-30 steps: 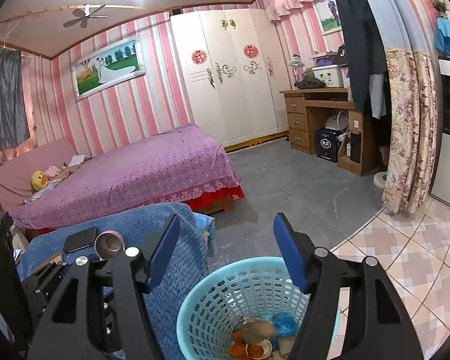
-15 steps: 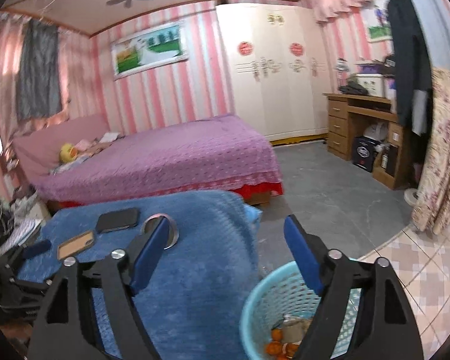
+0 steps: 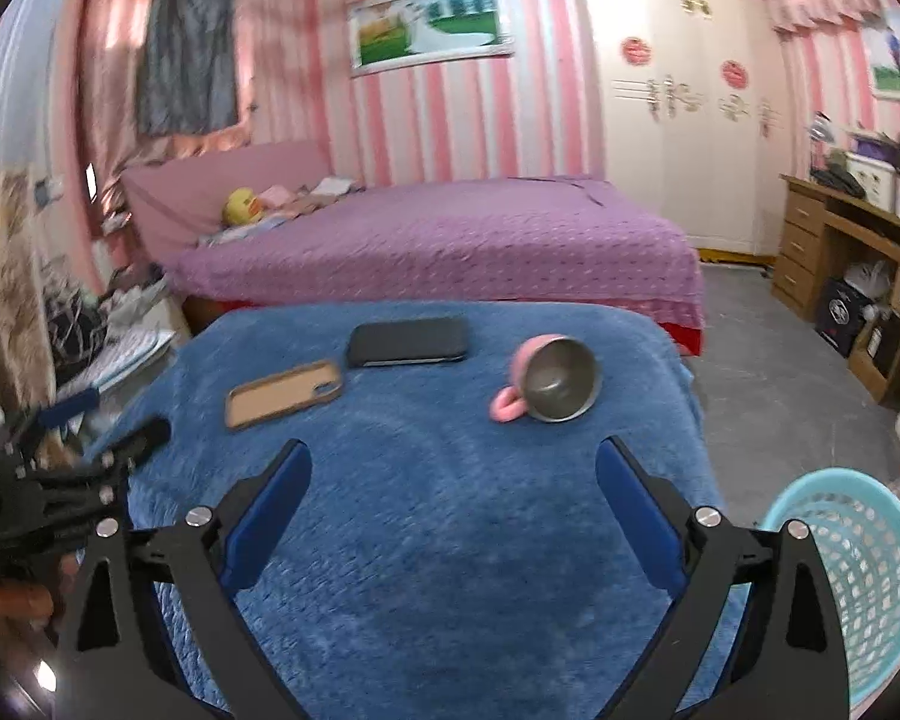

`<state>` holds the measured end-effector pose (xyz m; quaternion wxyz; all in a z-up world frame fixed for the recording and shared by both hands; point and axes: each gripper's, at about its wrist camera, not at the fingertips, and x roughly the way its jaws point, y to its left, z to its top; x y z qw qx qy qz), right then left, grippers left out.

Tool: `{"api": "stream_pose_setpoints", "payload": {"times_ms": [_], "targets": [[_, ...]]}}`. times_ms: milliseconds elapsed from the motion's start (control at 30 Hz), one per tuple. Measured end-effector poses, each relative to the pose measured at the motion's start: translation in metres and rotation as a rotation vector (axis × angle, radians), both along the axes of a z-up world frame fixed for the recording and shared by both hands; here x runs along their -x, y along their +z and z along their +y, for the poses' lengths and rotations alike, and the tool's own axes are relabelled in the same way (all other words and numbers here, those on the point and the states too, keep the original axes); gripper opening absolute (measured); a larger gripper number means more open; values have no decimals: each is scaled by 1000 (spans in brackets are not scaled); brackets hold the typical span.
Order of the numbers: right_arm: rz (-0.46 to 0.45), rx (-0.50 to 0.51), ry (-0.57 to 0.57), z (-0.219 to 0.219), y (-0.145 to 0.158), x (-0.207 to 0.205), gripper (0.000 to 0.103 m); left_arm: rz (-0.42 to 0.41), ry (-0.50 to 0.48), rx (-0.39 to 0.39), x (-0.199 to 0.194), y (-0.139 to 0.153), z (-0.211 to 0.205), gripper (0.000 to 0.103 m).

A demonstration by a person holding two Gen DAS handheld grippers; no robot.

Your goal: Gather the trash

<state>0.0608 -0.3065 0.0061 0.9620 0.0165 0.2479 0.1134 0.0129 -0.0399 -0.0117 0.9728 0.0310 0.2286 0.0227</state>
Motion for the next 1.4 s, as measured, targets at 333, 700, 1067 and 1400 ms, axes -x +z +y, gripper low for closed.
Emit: {"api": "stream_pose_setpoints", "payload": {"times_ms": [333, 700, 1067, 1400], "targets": [[-47, 37, 3, 26, 6, 8, 94, -33, 5, 23, 14, 0, 15, 98], [-37, 27, -4, 13, 10, 9, 95, 18, -40, 85, 10, -5, 12, 98], [-43, 28, -41, -2, 12, 11, 95, 17, -39, 81, 10, -5, 1, 98], [-41, 22, -47, -6, 13, 10, 95, 17, -37, 83, 10, -4, -1, 98]]}}
